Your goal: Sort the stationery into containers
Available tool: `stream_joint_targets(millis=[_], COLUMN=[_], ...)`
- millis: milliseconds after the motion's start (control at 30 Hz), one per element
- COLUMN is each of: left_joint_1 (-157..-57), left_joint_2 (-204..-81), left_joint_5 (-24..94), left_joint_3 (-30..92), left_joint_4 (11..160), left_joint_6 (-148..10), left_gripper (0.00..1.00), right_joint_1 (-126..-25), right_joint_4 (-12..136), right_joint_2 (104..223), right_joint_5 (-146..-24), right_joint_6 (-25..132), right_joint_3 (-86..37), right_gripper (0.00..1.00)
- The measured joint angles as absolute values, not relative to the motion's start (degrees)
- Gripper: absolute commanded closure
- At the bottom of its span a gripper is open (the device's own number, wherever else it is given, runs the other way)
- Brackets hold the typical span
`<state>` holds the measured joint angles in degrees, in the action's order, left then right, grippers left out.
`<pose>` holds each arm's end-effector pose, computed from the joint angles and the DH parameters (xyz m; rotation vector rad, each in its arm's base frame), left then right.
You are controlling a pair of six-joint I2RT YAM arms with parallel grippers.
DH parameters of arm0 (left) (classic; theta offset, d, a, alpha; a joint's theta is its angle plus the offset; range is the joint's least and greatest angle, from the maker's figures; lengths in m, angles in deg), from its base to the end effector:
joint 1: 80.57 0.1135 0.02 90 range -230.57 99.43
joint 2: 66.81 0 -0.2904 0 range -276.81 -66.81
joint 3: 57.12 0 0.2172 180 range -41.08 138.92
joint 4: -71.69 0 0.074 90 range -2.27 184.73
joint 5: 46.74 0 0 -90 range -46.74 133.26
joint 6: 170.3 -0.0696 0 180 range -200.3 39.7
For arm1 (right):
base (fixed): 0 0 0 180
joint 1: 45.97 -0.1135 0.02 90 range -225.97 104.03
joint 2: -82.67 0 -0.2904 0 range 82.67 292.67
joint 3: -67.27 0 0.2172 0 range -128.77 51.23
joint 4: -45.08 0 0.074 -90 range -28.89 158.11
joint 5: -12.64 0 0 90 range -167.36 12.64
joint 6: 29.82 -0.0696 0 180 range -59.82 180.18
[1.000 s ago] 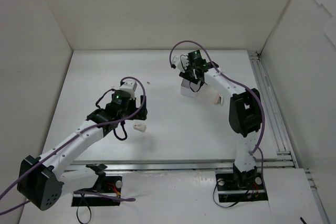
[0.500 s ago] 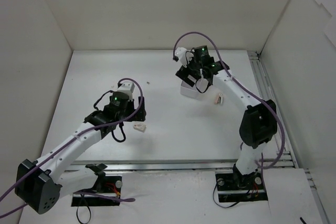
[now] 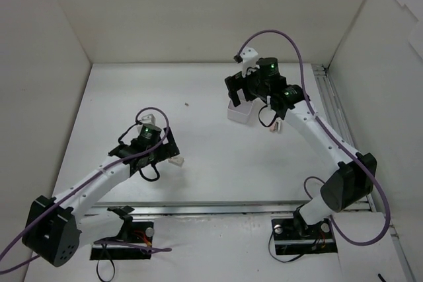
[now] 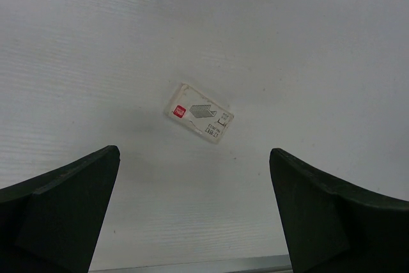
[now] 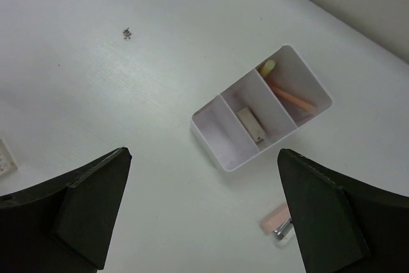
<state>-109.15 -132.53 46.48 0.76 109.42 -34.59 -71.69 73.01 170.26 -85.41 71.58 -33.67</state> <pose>0.1917 -0.1000 0.2461 -0.3904 2.4046 -0.5461 0.3178 0.1639 0.4178 -0.6771 1.7037 0.3042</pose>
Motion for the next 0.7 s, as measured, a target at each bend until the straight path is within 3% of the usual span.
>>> stream_joint_targets(millis=[333,533,700], left_joint_1=[-107.16,-106.76,-106.59], left_joint_2=[-108.07,-91.79,-85.95], left_joint_5=[56.95,63.62,66.48], left_joint_3=[-3.63,-6.16,-6.21], left_joint_4=[118.93,129.46,135.36], left_joint_6=[-22.06,-16.29,-13.71], left_gripper=[0.00,0.00,0.00], right_joint_1=[-84.83,-93.26,-100.08], right_joint_4=[71.51,69.82,69.63], right_joint_2=[174.37,186.33,197.34], right_joint_5=[-90.85,-93.19,-91.75], right_joint_6=[65.18,66.73,70.09], right_joint_3=[-27.94,-29.95,-33.45], right_gripper=[0.02,0.02,0.02])
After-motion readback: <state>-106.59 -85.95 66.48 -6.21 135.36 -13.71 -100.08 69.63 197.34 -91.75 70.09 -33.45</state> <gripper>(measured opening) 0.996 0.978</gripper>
